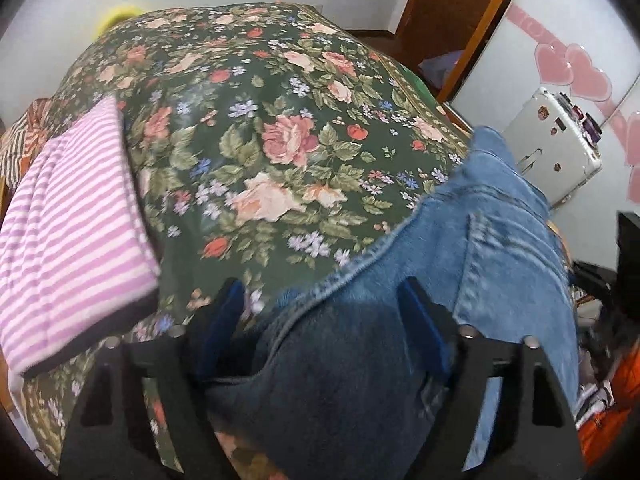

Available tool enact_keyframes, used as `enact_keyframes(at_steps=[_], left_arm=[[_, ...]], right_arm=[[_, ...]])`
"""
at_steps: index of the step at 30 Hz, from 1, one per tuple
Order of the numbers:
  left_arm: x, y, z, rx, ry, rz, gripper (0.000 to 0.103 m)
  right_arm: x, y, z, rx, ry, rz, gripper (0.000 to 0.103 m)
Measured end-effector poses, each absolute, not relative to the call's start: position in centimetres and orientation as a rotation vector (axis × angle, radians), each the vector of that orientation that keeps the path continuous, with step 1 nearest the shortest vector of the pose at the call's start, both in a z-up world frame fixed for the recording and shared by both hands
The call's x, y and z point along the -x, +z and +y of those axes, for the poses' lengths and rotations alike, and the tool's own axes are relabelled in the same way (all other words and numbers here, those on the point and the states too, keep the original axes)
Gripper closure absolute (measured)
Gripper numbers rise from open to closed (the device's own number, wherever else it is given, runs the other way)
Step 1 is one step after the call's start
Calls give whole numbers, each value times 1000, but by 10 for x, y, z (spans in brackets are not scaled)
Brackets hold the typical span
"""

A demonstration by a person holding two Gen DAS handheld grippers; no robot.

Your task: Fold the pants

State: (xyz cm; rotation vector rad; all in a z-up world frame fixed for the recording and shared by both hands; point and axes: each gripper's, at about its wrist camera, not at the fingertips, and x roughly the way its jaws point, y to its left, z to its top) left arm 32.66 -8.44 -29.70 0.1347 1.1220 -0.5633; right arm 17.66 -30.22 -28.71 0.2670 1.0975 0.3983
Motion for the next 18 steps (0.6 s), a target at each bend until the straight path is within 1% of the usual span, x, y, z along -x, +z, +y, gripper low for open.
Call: enact_keyframes(at_steps=[7, 13, 18], left_arm=[[-298, -292, -49, -79, -498, 1127, 40], [-270, -292, -33, 47, -421, 1111, 45], [-248, -294, -26, 143, -412, 1071, 45]], right_arm=[[-227, -285, -293, -148, 427, 1059, 19], [-260, -287, -278, -83, 475, 1053, 20], [-247, -280, -295, -96, 465, 1081, 21]])
